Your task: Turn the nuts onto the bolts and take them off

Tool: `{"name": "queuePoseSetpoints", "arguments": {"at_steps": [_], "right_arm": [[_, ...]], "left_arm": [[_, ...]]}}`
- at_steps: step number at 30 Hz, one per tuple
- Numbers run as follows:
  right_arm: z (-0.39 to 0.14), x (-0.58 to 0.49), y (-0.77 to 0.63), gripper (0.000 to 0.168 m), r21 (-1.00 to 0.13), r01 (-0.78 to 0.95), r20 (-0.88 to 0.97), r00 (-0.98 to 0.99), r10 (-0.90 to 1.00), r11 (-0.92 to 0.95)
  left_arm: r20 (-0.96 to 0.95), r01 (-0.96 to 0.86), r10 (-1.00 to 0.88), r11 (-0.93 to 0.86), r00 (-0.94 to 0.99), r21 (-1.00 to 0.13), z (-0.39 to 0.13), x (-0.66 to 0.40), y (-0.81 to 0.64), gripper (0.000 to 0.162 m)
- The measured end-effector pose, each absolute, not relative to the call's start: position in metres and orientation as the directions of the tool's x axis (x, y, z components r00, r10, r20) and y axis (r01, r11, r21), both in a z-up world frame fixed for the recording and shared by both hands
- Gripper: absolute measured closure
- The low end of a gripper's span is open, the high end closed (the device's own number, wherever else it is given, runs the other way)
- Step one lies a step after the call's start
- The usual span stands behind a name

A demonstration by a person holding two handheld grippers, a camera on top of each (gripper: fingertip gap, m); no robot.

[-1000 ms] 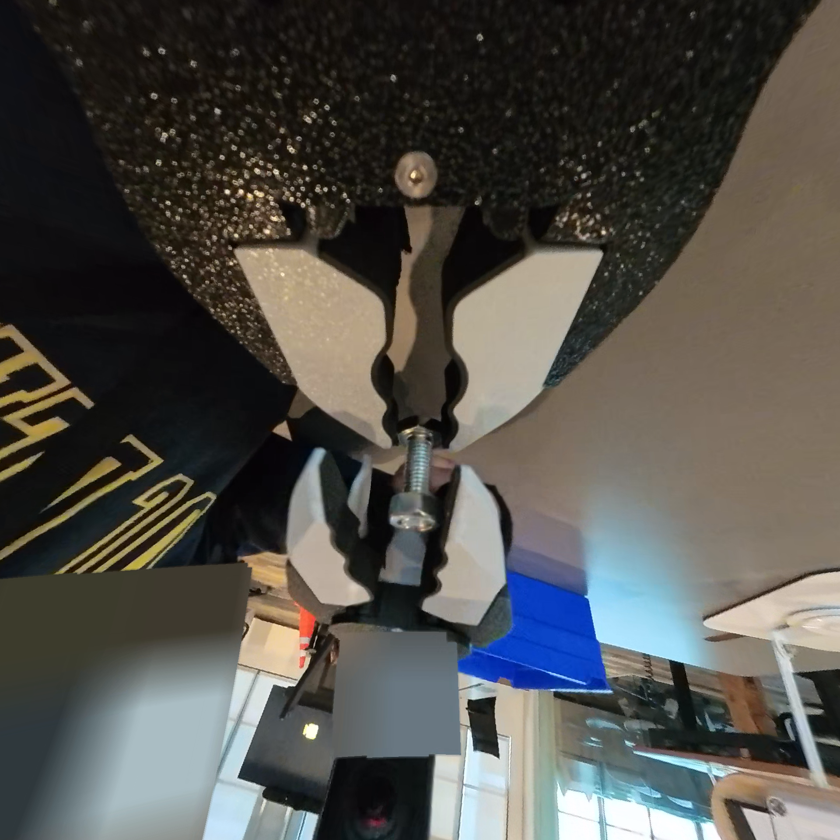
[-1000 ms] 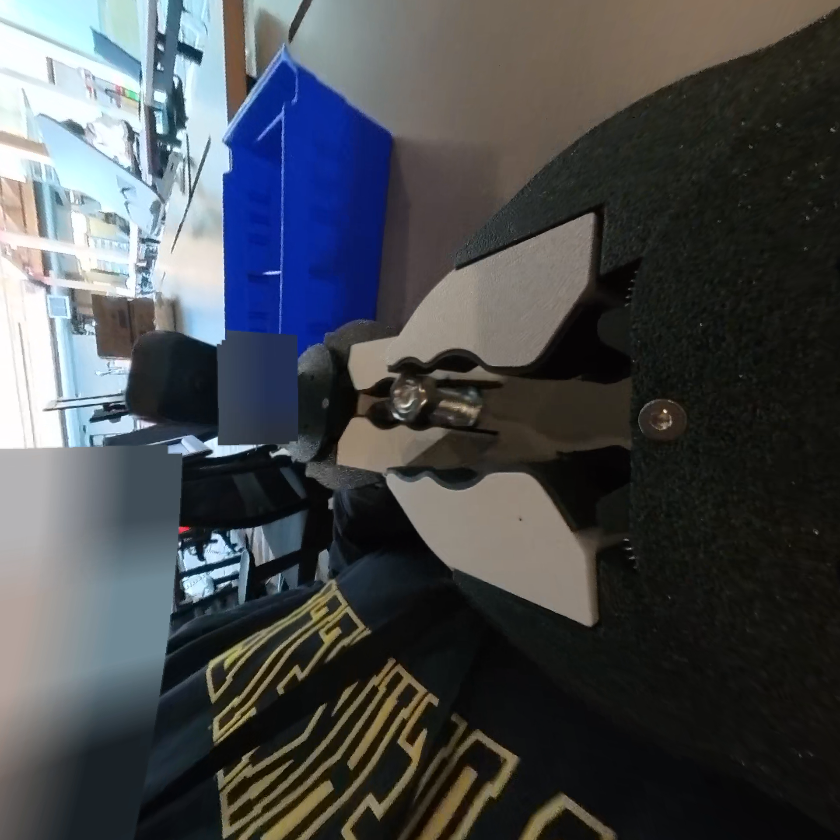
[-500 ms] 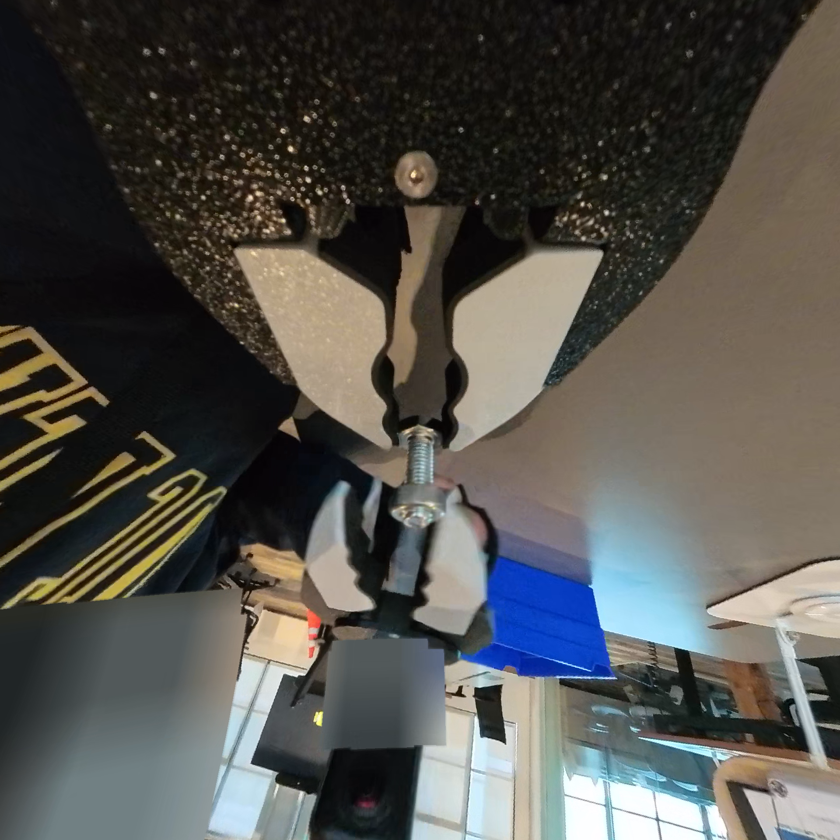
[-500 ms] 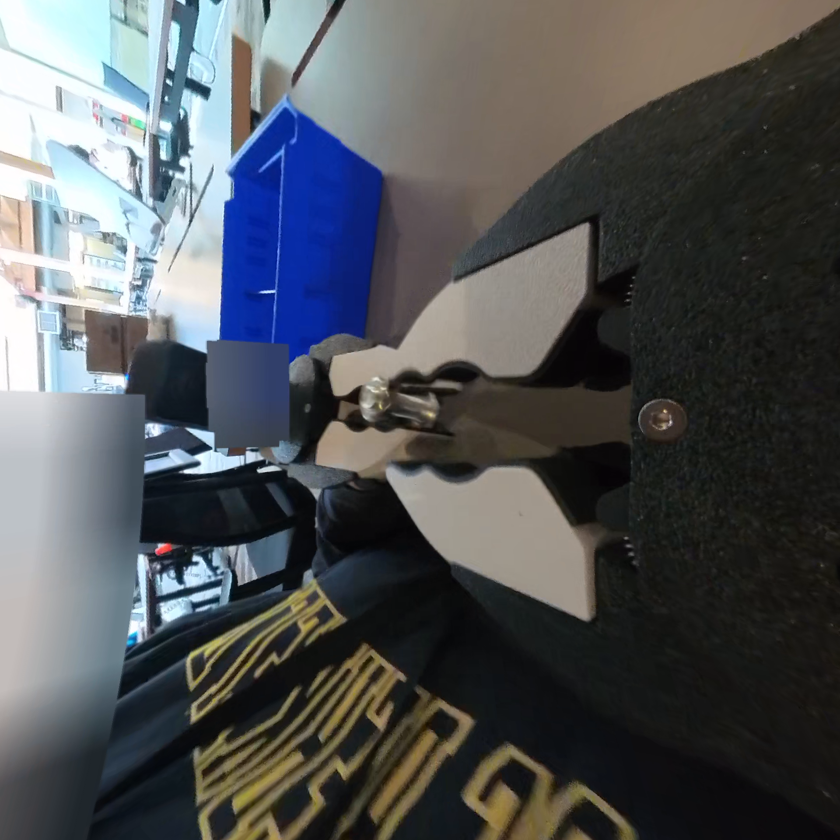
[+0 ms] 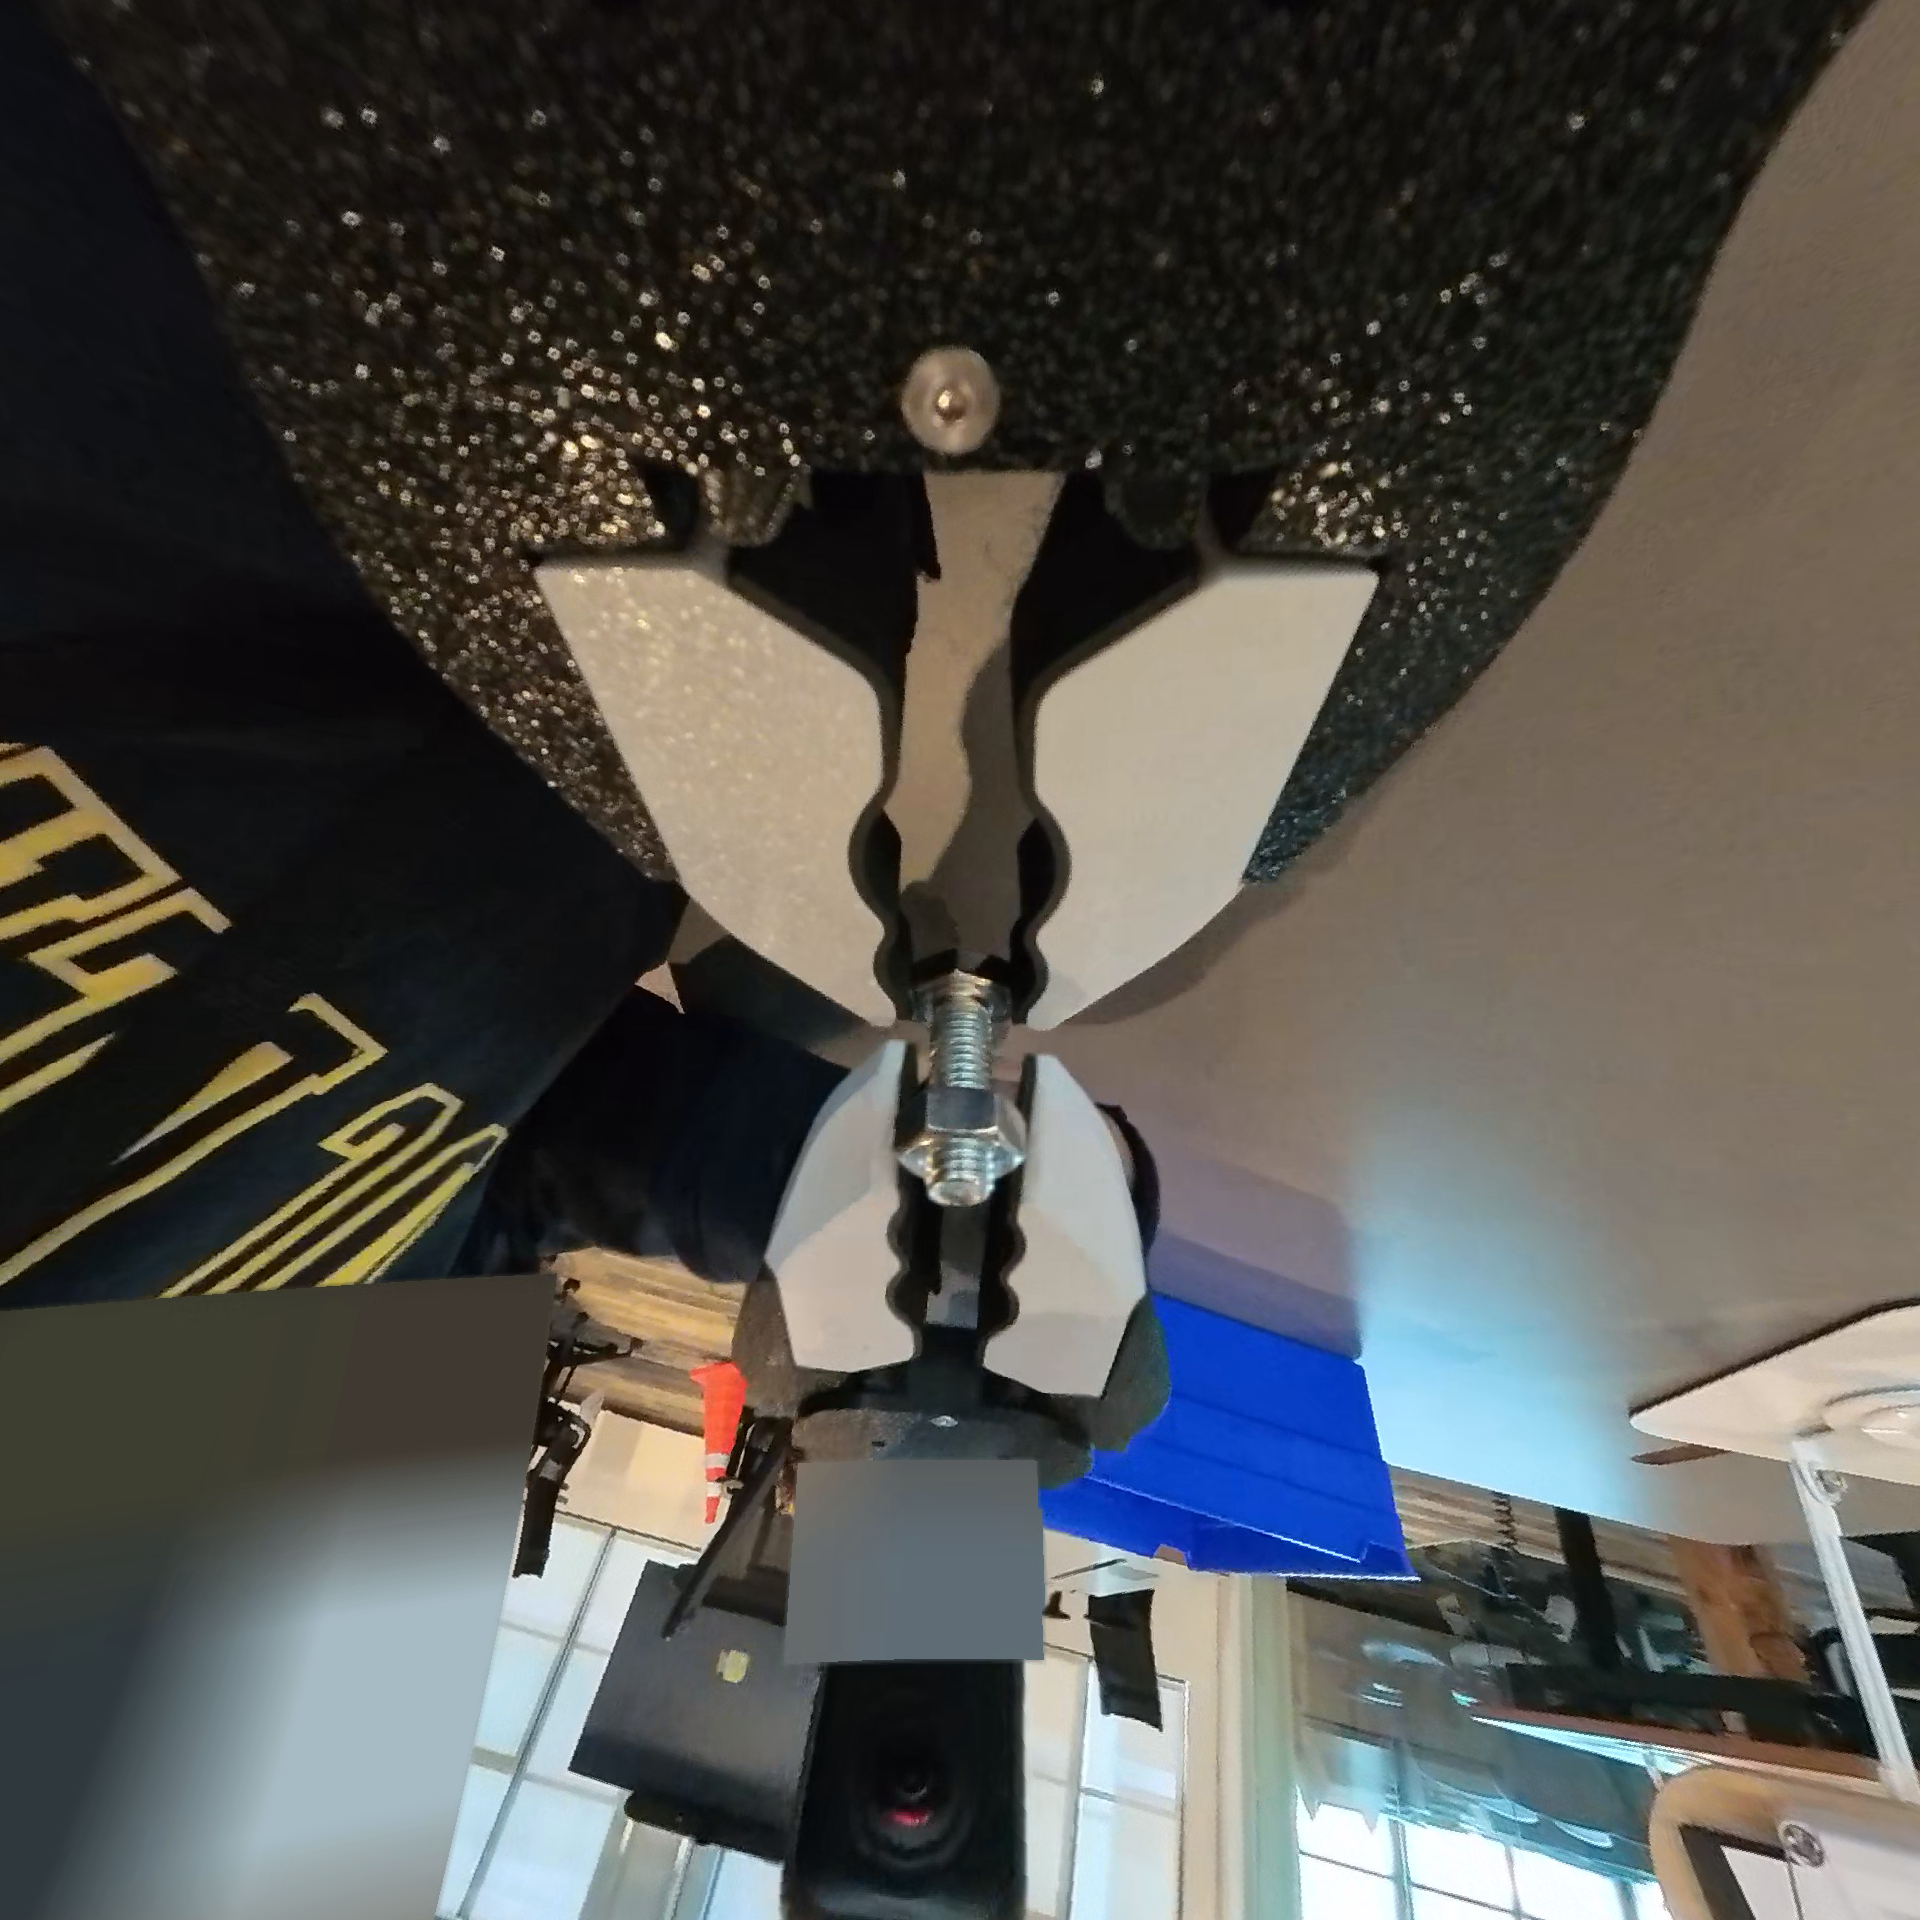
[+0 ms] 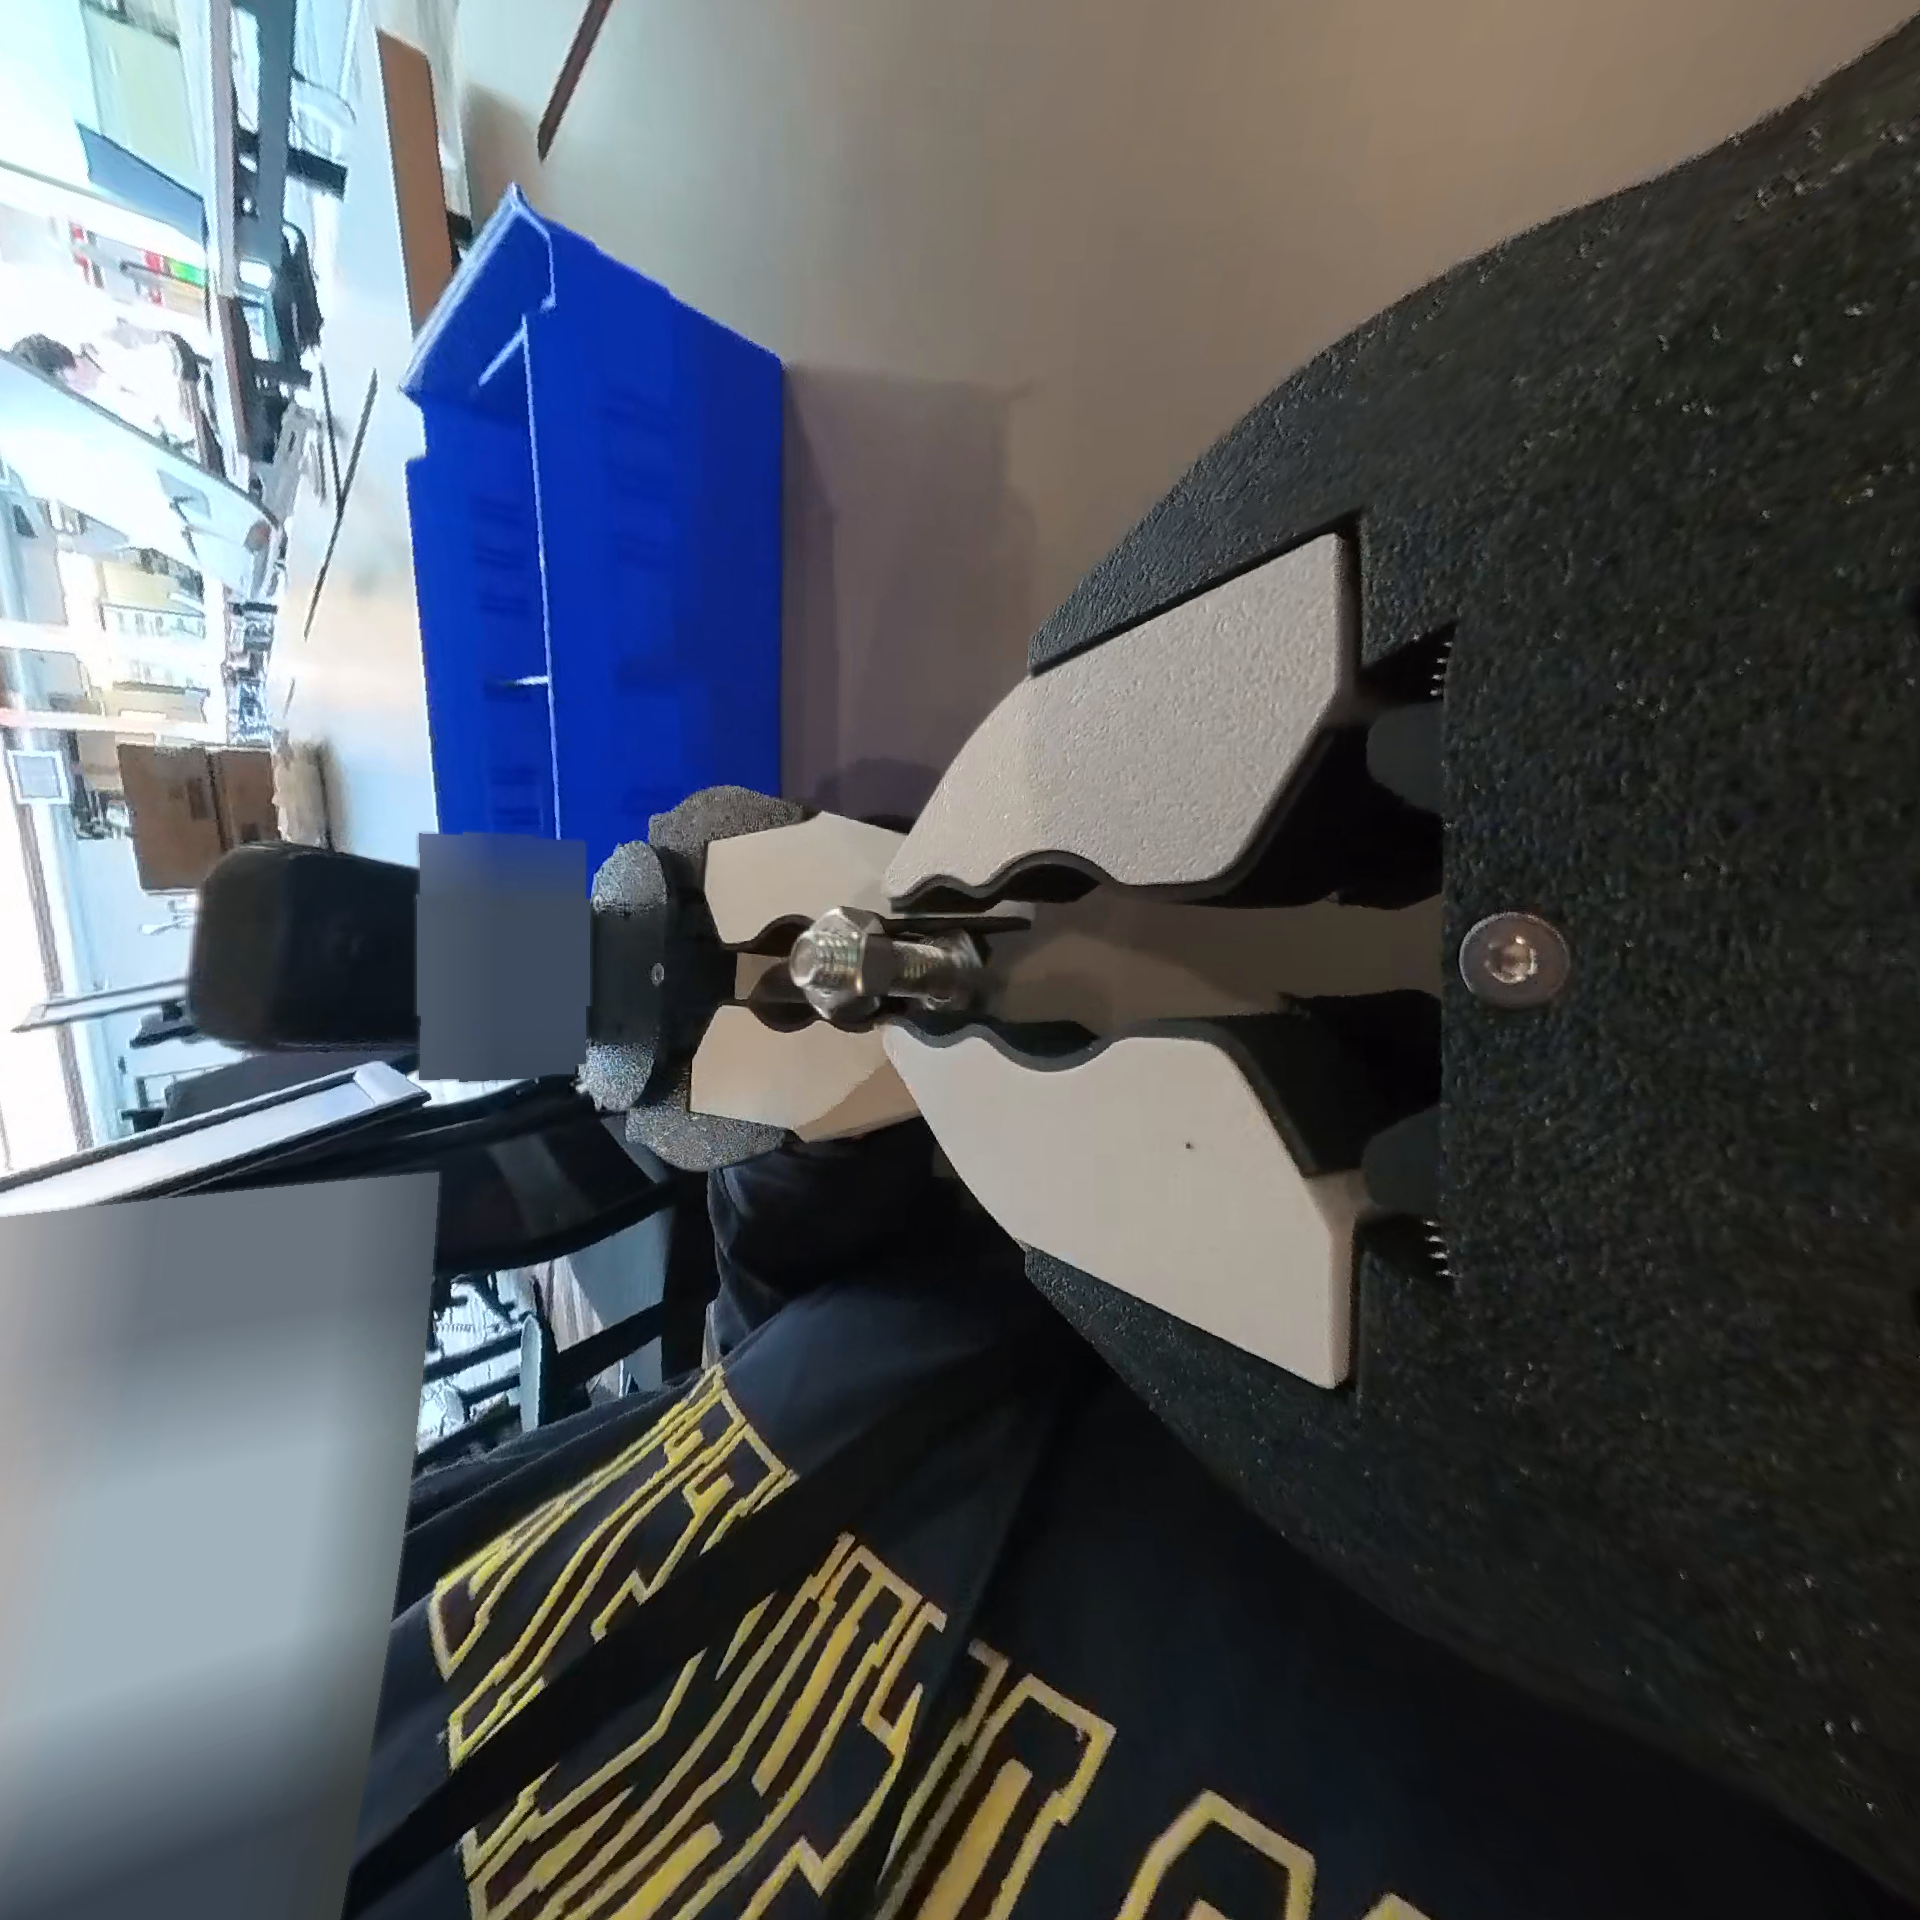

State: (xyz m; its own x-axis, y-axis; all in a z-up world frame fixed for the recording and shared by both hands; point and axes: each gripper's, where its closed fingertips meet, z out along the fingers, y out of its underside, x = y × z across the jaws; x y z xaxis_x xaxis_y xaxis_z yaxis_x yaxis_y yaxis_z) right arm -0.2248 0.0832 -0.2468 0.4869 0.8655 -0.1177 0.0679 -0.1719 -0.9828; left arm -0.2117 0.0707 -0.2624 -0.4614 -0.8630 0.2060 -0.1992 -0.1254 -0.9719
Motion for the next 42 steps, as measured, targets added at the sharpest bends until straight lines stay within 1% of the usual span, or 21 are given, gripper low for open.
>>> {"name": "queuePoseSetpoints", "arguments": {"at_steps": [3, 7, 8, 9, 10, 11, 14, 16, 19, 20, 22, 23, 25, 26, 28, 29, 30, 33, 36, 39, 42], "right_arm": [[-0.248, -0.229, 0.084, 0.158, -0.982, 0.057, -0.13, 0.474, 0.871, -0.177], [-0.247, -0.227, 0.084, 0.159, -0.981, 0.021, -0.16, 0.474, 0.866, -0.193], [-0.247, -0.225, 0.085, 0.159, -0.981, 0.027, -0.154, 0.488, 0.859, -0.192], [-0.247, -0.221, 0.086, 0.159, -0.982, 0.037, -0.14, 0.508, 0.85, -0.184], [-0.247, -0.218, 0.087, 0.159, -0.983, 0.043, -0.132, 0.525, 0.841, -0.181], [-0.245, -0.213, 0.087, 0.159, -0.982, 0.046, -0.129, 0.543, 0.83, -0.182], [-0.237, -0.19, 0.086, 0.159, -0.978, 0.097, -0.086, 0.623, 0.778, -0.186], [-0.221, -0.162, 0.081, 0.158, -0.968, 0.182, 0.01, 0.712, 0.702, -0.171], [-0.186, -0.087, 0.06, 0.159, -0.924, 0.322, 0.197, 0.863, 0.465, -0.206], [-0.178, -0.059, 0.047, 0.159, -0.901, 0.346, 0.236, 0.897, 0.373, -0.262], [-0.172, 0.007, 0.014, 0.159, -0.826, 0.357, 0.329, 0.934, 0.141, -0.435], [-0.178, 0.041, -0.007, 0.159, -0.765, 0.33, 0.373, 0.927, 0.037, -0.553], [-0.205, 0.098, -0.052, 0.158, -0.605, 0.192, 0.422, 0.9, -0.107, -0.773], [-0.224, 0.119, -0.073, 0.159, -0.512, 0.105, 0.42, 0.896, -0.142, -0.852], [-0.264, 0.145, -0.105, 0.158, -0.333, -0.044, 0.379, 0.908, -0.177, -0.942], [-0.282, 0.151, -0.115, 0.158, -0.266, -0.087, 0.346, 0.921, -0.179, -0.96], [-0.296, 0.155, -0.118, 0.158, -0.228, -0.107, 0.317, 0.931, -0.178, -0.968], [-0.325, 0.163, -0.124, 0.158, -0.148, -0.149, 0.253, 0.95, -0.184, -0.978], [-0.34, 0.165, -0.128, 0.158, -0.09, -0.176, 0.222, 0.956, -0.192, -0.98], [-0.348, 0.17, -0.125, 0.158, -0.08, -0.175, 0.24, 0.952, -0.189, -0.981], [-0.34, 0.174, -0.124, 0.143, -0.1, -0.196, 0.295, 0.931, -0.217, -0.975]], "left_arm": [[0.21, -0.195, -0.859, -0.131, -0.468, -0.972, -0.262, -0.212, 0.07, 0.144], [0.224, -0.184, -0.858, -0.154, -0.462, -0.971, -0.26, -0.21, 0.07, 0.143], [0.225, -0.189, -0.866, -0.155, -0.447, -0.97, -0.261, -0.208, 0.072, 0.12], [0.23, -0.201, -0.874, -0.156, -0.427, -0.967, -0.263, -0.206, 0.074, 0.102], [0.228, -0.207, -0.882, -0.153, -0.412, -0.966, -0.264, -0.204, 0.075, 0.09], [0.218, -0.202, -0.891, -0.146, -0.398, -0.968, -0.263, -0.204, 0.077, 0.081], [0.201, -0.195, -0.912, -0.138, -0.356, -0.971, -0.264, -0.203, 0.083, 0.071], [0.204, -0.189, -0.918, -0.146, -0.341, -0.971, -0.262, -0.203, 0.086, 0.071], [0.191, -0.161, -0.935, -0.148, -0.3, -0.976, -0.259, -0.204, 0.095, 0.074], [0.188, -0.147, -0.94, -0.151, -0.286, -0.978, -0.257, -0.205, 0.098, 0.075], [0.185, -0.121, -0.948, -0.158, -0.259, -0.98, -0.253, -0.206, 0.103, 0.078], [0.187, -0.113, -0.951, -0.164, -0.247, -0.98, -0.252, -0.206, 0.106, 0.079], [0.197, -0.101, -0.951, -0.177, -0.237, -0.979, -0.25, -0.206, 0.109, 0.079], [0.201, -0.097, -0.951, -0.183, -0.234, -0.978, -0.25, -0.206, 0.11, 0.08], [0.204, -0.099, -0.952, -0.186, -0.23, -0.978, -0.25, -0.206, 0.111, 0.082], [0.204, -0.099, -0.953, -0.186, -0.223, -0.978, -0.251, -0.206, 0.112, 0.083], [0.203, -0.099, -0.954, -0.186, -0.22, -0.978, -0.251, -0.206, 0.113, 0.084], [0.203, -0.102, -0.957, -0.185, -0.208, -0.977, -0.252, -0.207, 0.115, 0.087], [0.195, -0.119, -0.961, -0.173, -0.199, -0.978, -0.255, -0.206, 0.115, 0.087], [0.181, -0.134, -0.961, -0.155, -0.209, -0.979, -0.257, -0.206, 0.113, 0.098], [0.177, -0.123, -0.962, -0.153, -0.21, -0.98, -0.255, -0.207, 0.113, 0.102]]}}
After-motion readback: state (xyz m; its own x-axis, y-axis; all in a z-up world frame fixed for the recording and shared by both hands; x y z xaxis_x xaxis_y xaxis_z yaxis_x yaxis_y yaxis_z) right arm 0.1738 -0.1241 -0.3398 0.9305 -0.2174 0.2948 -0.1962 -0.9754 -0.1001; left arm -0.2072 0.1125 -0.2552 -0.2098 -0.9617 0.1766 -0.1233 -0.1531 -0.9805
